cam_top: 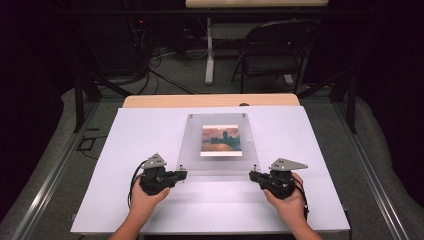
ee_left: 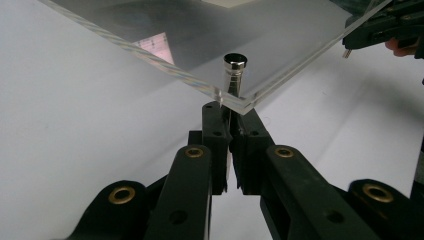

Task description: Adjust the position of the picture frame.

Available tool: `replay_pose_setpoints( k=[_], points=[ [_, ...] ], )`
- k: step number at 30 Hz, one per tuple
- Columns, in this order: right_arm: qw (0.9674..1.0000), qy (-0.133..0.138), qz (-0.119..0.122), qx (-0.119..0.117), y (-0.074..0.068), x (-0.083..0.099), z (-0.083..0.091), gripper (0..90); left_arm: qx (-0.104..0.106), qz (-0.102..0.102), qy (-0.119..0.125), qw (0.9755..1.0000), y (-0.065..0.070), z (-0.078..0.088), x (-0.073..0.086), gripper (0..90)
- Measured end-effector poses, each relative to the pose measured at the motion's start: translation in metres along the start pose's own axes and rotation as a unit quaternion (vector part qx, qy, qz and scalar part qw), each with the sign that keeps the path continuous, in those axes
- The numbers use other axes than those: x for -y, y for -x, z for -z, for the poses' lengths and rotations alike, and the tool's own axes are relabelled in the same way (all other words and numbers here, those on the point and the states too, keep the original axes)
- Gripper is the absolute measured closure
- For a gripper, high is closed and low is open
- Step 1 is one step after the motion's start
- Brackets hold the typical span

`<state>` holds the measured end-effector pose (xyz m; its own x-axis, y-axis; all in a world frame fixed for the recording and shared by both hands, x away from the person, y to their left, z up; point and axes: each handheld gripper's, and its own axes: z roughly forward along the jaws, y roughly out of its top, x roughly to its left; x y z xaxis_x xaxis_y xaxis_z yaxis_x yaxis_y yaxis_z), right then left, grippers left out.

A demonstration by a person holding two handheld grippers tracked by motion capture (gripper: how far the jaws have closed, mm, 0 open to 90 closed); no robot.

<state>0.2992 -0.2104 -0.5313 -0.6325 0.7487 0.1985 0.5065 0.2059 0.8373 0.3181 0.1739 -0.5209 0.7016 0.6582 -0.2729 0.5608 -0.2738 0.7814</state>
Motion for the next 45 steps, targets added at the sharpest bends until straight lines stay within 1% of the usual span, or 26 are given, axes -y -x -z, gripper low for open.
replay_pose_setpoints(
  k=[1,3,4,5,7,9,12,13,15,16,17,20,27,29,35,37,40,41,45],
  points=[
    [1.0,-0.001,0.003,0.001,0.001,-0.003,-0.004,85.9,-0.007,0.004,0.003,1.0,-0.003,0.0,-0.001,85.7],
    [1.0,-0.001,0.0,0.002,0.001,-0.006,-0.009,85.9,-0.009,0.007,0.007,0.9999,-0.006,-0.001,-0.002,85.7],
    [1.0,-0.001,0.0,0.002,0.001,-0.006,-0.009,85.9,-0.012,0.01,0.008,0.9998,-0.008,-0.002,-0.002,85.7],
    [1.0,-0.001,-0.002,0.004,0.002,-0.008,-0.012,85.9,-0.013,0.014,0.009,0.9998,-0.011,-0.003,-0.003,85.6],
    [1.0,0.0,-0.002,0.004,0.003,-0.009,-0.014,85.9,-0.016,0.014,0.01,0.9997,-0.012,-0.005,-0.004,85.6],
    [0.9999,0.0,-0.005,0.01,0.007,-0.012,-0.019,85.9,-0.017,0.018,0.011,0.9996,-0.015,-0.008,-0.006,85.6],
    [0.9999,-0.003,-0.007,0.015,0.01,-0.014,-0.023,85.9,-0.02,0.017,0.01,0.9996,-0.018,-0.011,-0.008,85.5],
    [0.9998,-0.003,-0.005,0.016,0.011,-0.014,-0.024,85.9,-0.022,0.019,0.01,0.9995,-0.02,-0.013,-0.008,85.5],
    [0.9998,-0.004,-0.009,0.016,0.011,-0.014,-0.025,86.0,-0.021,0.02,0.008,0.9995,-0.021,-0.014,-0.008,85.5],
    [0.9998,-0.004,-0.006,0.017,0.012,-0.014,-0.027,85.9,-0.022,0.02,0.006,0.9995,-0.022,-0.015,-0.008,85.5],
    [0.9998,-0.004,-0.008,0.018,0.013,-0.015,-0.028,85.9,-0.02,0.022,0.008,0.9995,-0.023,-0.016,-0.008,85.4],
    [0.9997,-0.009,-0.007,0.021,0.014,-0.015,-0.03,85.9,-0.02,0.022,0.007,0.9995,-0.025,-0.018,-0.008,85.3],
    [0.9997,-0.011,-0.007,0.022,0.016,-0.014,-0.032,85.9,-0.021,0.022,0.003,0.9995,-0.026,-0.021,-0.008,85.2],
    [0.9996,-0.01,-0.008,0.023,0.018,-0.013,-0.033,85.9,-0.02,0.017,0.0,0.9997,-0.027,-0.022,-0.009,85.2],
    [0.9996,-0.012,-0.006,0.025,0.019,-0.012,-0.036,85.8,-0.02,0.021,-0.002,0.9996,-0.029,-0.025,-0.007,84.9],
    [0.9995,-0.014,-0.004,0.026,0.019,-0.01,-0.038,85.8,-0.025,0.022,-0.004,0.9994,-0.03,-0.027,-0.006,84.9],
    [0.9995,-0.019,0.0,0.026,0.019,-0.008,-0.04,85.7,-0.02,0.026,-0.005,0.9995,-0.033,-0.028,-0.003,84.5],
    [0.9994,-0.021,0.002,0.028,0.018,-0.007,-0.041,85.7,-0.023,0.027,-0.005,0.9994,-0.033,-0.029,-0.002,84.5],
    [0.9993,-0.022,0.001,0.03,0.019,-0.007,-0.042,85.7,-0.021,0.025,-0.006,0.9994,-0.032,-0.031,-0.001,84.4]
  ],
)
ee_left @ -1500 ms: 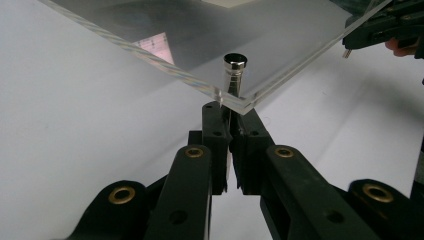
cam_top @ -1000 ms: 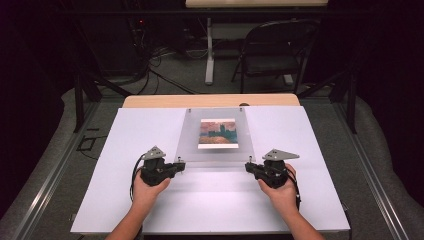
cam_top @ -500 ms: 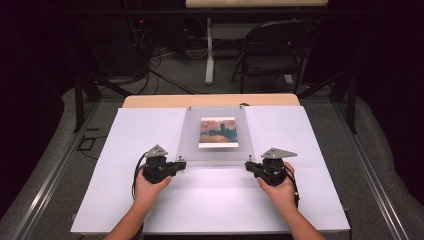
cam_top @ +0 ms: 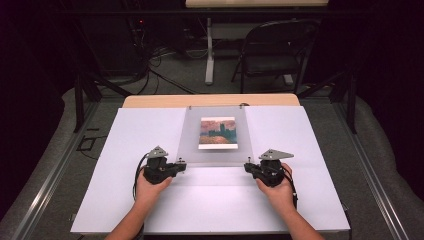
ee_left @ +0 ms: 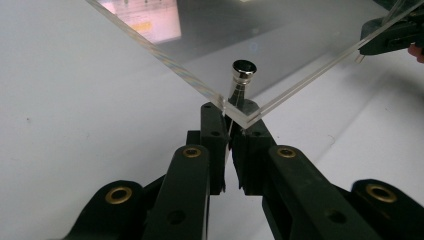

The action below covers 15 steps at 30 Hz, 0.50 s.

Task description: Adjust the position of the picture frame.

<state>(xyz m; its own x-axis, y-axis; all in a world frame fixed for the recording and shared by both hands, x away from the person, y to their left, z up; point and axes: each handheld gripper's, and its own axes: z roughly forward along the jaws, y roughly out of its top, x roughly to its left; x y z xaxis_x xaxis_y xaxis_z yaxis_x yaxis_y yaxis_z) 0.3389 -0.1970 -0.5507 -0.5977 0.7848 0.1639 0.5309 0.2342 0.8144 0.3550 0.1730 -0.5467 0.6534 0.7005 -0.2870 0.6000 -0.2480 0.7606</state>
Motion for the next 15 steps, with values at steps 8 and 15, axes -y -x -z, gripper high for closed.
replay_pose_setpoints(
  k=[8,15],
  points=[
    [0.9998,-0.016,-0.001,0.008,0.003,0.0043,-0.004,85.4,-0.006,-0.002,-0.013,0.9999,0.0015,-0.0061,0.0038,84.3],
    [0.9996,-0.025,-0.002,0.011,0.0033,0.0078,-0.007,85.4,-0.005,0.0,-0.015,0.9999,0.0006,-0.0084,0.0064,83.7]
  ],
)
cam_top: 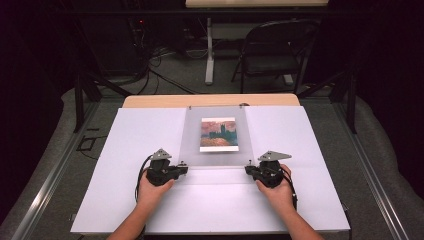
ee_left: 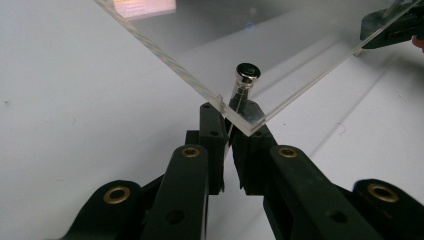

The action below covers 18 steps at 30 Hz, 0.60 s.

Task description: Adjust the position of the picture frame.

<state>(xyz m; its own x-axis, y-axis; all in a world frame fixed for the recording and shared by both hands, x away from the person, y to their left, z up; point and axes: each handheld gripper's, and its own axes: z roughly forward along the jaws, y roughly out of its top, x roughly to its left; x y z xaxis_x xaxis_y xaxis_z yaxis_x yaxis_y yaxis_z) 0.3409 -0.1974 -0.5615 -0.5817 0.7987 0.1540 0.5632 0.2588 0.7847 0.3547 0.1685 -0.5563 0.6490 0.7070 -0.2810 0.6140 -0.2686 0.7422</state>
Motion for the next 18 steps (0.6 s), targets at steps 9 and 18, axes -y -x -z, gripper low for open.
replay_pose_setpoints(
  k=[9,18],
  points=[
    [0.9998,0.008,-0.014,-0.006,0.0018,0.0021,0.0,84.4,0.008,0.016,0.006,0.9998,-0.0021,-0.0003,0.0014,82.7],
    [0.9992,0.021,-0.032,-0.01,0.0037,0.0041,0.0065,65.6,0.0,0.016,0.019,0.9997,0.0007,0.0094,0.002,59.1]
  ],
)
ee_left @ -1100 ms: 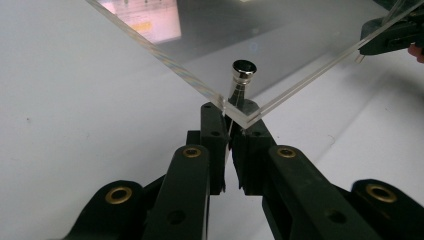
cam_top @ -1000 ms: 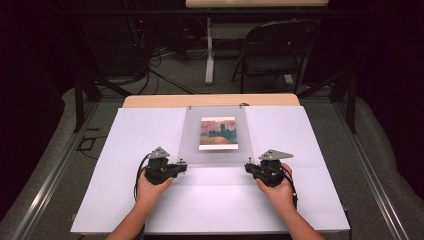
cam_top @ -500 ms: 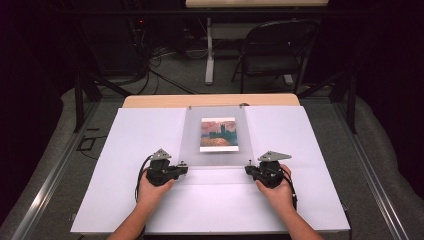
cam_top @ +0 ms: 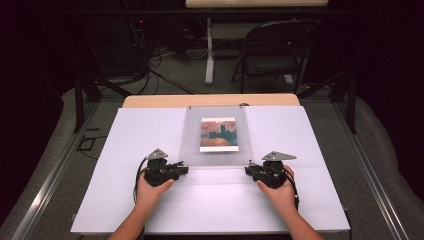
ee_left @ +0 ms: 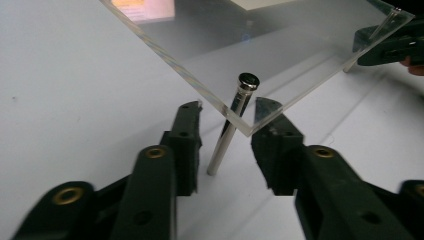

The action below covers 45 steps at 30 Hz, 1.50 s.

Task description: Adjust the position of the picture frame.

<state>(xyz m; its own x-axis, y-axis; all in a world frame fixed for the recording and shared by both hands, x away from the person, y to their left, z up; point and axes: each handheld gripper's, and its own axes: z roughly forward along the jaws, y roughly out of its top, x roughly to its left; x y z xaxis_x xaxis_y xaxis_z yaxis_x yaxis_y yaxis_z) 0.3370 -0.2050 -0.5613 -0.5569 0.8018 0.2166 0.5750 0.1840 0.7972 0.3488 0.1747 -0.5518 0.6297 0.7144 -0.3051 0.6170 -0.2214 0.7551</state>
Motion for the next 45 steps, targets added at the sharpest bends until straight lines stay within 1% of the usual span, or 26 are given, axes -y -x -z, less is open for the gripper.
replay_pose_setpoints(
  k=[2,3,4,5,7,8,10,11,13,14,16,17,18,19,21,23,25,27,30,31,33,36,39,42,43,45],
  points=[
    [1.0,-0.002,0.007,0.001,-0.003,0.002,0.003,59.6,-0.002,-0.011,0.005,0.9999,0.004,0.004,0.001,51.9],
    [0.9999,-0.005,0.014,0.001,-0.004,0.002,0.006,52.1,-0.002,-0.023,0.006,0.9997,0.007,0.008,0.002,45.7],
    [0.9999,-0.005,0.014,0.001,-0.004,0.002,0.006,52.1,-0.002,-0.023,0.006,0.9997,0.007,0.008,0.002,43.9],
    [0.9996,-0.008,0.025,0.006,-0.007,0.003,0.01,46.0,-0.004,-0.033,0.008,0.9994,0.01,0.011,0.003,40.8],
    [0.9995,-0.009,0.029,0.008,-0.008,0.003,0.011,44.4,-0.013,-0.048,0.012,0.9987,0.013,0.015,0.004,40.2],
    [0.9991,-0.019,0.037,0.01,-0.011,0.005,0.019,43.0,-0.015,-0.044,0.013,0.9988,0.015,0.02,0.004,39.5],
    [0.9987,-0.022,0.045,0.012,-0.011,0.005,0.021,42.8,-0.013,-0.038,0.013,0.9991,0.015,0.023,0.003,39.0],
    [0.9981,-0.027,0.054,0.015,-0.013,0.005,0.026,43.0,-0.013,-0.034,0.014,0.9992,0.016,0.027,0.003,38.9],
    [0.9977,-0.023,0.061,0.018,-0.014,0.004,0.039,42.8,-0.006,-0.027,0.022,0.9994,0.019,0.038,0.002,38.7],
    [0.9977,-0.023,0.061,0.018,-0.014,0.004,0.039,42.8,-0.006,-0.027,0.022,0.9994,0.019,0.038,0.002,38.7],
    [0.9977,-0.018,0.061,0.021,-0.015,0.003,0.047,42.8,-0.004,-0.033,0.022,0.9992,0.021,0.045,0.003,38.7],
    [0.9974,-0.016,0.067,0.023,-0.016,0.002,0.055,42.8,-0.006,-0.045,0.022,0.9987,0.024,0.051,0.003,38.7],
    [0.9974,-0.016,0.067,0.023,-0.016,0.002,0.055,42.8,-0.006,-0.045,0.022,0.9987,0.024,0.051,0.003,38.7],
    [0.9972,-0.016,0.069,0.023,-0.016,0.002,0.058,42.9,-0.01,-0.053,0.021,0.9983,0.026,0.056,0.003,38.7],
    [0.9969,-0.013,0.074,0.026,-0.016,-0.001,0.071,45.2,-0.012,-0.058,0.025,0.9979,0.028,0.063,0.003,38.7],
    [0.9965,-0.013,0.078,0.027,-0.015,-0.001,0.074,47.0,-0.019,-0.062,0.027,0.9976,0.029,0.069,0.0,38.8],
    [0.9967,-0.013,0.072,0.035,-0.013,-0.003,0.078,48.1,-0.021,-0.064,0.035,0.9971,0.029,0.074,-0.005,39.0],
    [0.9967,-0.018,0.066,0.043,-0.009,-0.006,0.079,48.8,-0.022,-0.062,0.043,0.9969,0.027,0.077,-0.01,39.0],
    [0.9977,-0.015,0.05,0.042,-0.003,-0.01,0.077,48.0,-0.021,-0.052,0.052,0.9971,0.023,0.079,-0.019,38.9],
    [0.9982,-0.01,0.047,0.035,-0.002,-0.014,0.076,47.9,-0.015,-0.044,0.057,0.9973,0.021,0.079,-0.023,39.3],
    [0.9983,-0.009,0.047,0.034,-0.002,-0.016,0.076,47.7,-0.019,-0.039,0.059,0.9973,0.019,0.077,-0.026,39.4],
    [0.9984,-0.006,0.045,0.032,-0.003,-0.023,0.074,45.8,-0.02,-0.033,0.056,0.9977,0.012,0.073,-0.032,41.9],
    [0.9979,-0.009,0.053,0.035,-0.004,-0.03,0.072,46.1,-0.025,-0.028,0.048,0.9981,0.007,0.067,-0.038,42.7],
    [0.9978,-0.009,0.057,0.034,-0.002,-0.036,0.07,50.1,-0.028,-0.025,0.038,0.9985,0.001,0.063,-0.043,43.5],
    [0.9977,-0.011,0.057,0.035,0.002,-0.04,0.069,52.4,-0.027,-0.024,0.036,0.9987,-0.001,0.062,-0.044,43.7],
    [0.9977,-0.012,0.057,0.034,0.003,-0.041,0.068,52.4,-0.022,-0.015,0.033,0.9991,-0.004,0.059,-0.047,43.7]
  ],
)
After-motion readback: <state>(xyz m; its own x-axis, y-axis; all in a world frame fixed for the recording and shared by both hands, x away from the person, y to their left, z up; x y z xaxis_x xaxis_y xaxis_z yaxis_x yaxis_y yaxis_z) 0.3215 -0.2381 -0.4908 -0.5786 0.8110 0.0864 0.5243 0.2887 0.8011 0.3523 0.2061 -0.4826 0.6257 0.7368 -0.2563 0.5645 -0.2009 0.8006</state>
